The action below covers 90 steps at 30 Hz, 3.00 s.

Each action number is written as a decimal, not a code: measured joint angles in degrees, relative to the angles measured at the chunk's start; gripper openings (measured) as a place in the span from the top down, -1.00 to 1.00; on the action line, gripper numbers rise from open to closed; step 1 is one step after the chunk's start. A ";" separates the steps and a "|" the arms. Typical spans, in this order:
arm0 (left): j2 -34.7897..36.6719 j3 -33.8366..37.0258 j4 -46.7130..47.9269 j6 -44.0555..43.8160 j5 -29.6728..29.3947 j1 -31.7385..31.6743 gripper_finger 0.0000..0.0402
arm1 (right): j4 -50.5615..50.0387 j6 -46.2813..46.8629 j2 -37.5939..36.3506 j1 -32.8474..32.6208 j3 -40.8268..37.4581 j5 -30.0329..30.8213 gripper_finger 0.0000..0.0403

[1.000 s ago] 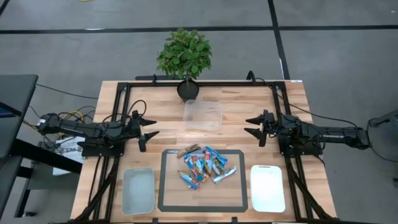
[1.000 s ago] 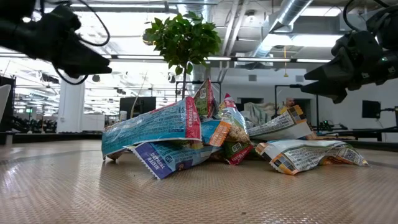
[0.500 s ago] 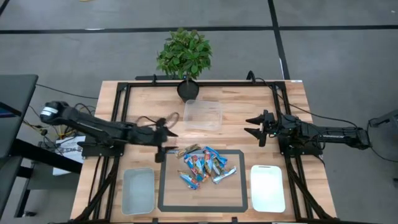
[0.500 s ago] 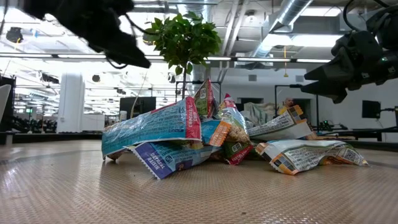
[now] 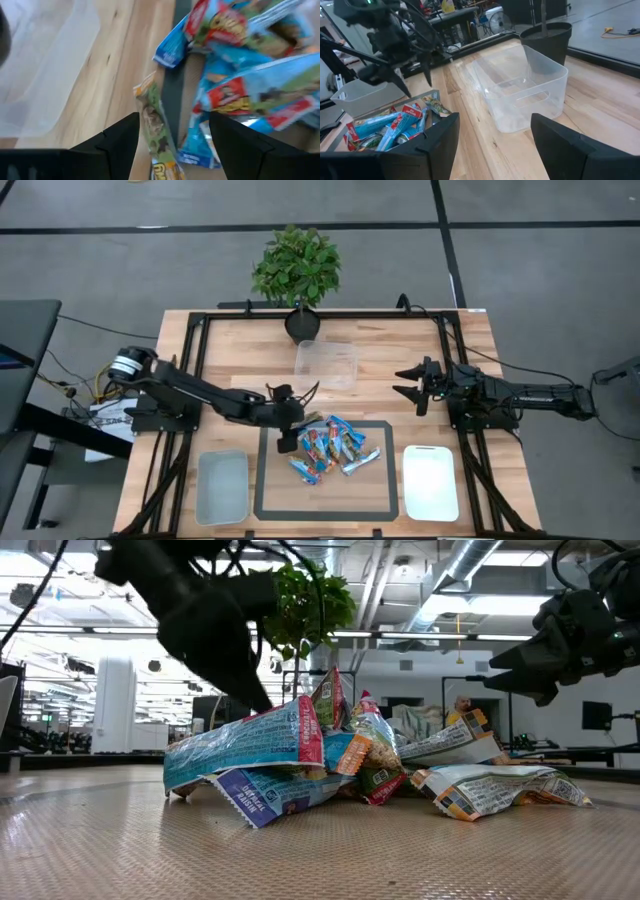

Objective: Pick and place Granola Bars by type
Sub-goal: Put the orange granola bar into the transparent bin, then put the red granola bar into the gray bin

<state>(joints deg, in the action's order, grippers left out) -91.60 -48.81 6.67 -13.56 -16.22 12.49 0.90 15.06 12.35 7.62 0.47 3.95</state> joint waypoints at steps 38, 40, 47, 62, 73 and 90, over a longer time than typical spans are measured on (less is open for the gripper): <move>-4.15 -0.07 -9.74 3.01 -1.62 -3.65 0.78 | 0.83 0.01 0.01 0.01 -0.02 0.07 -0.19; -3.24 -0.07 -10.11 3.08 -3.25 -3.65 0.82 | 0.81 -0.01 0.01 0.00 -0.02 0.07 -0.19; -0.17 -0.05 -16.26 10.18 -12.62 -4.09 0.91 | 0.81 0.00 0.01 0.00 -0.02 0.09 -0.19; -0.27 -0.10 -23.41 19.68 -0.27 -22.82 0.87 | 0.81 0.00 0.01 0.00 0.00 0.13 -0.19; -0.29 -0.05 -17.45 27.00 7.32 -25.61 0.86 | 0.81 0.01 0.01 0.02 0.00 0.28 -0.19; -0.32 -0.05 -18.09 26.46 9.45 -25.05 0.26 | 0.81 0.01 0.01 0.01 0.00 0.24 -0.19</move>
<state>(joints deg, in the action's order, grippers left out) -91.92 -48.86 -11.43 12.90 -6.76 -12.57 1.72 15.07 12.36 7.63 0.47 4.19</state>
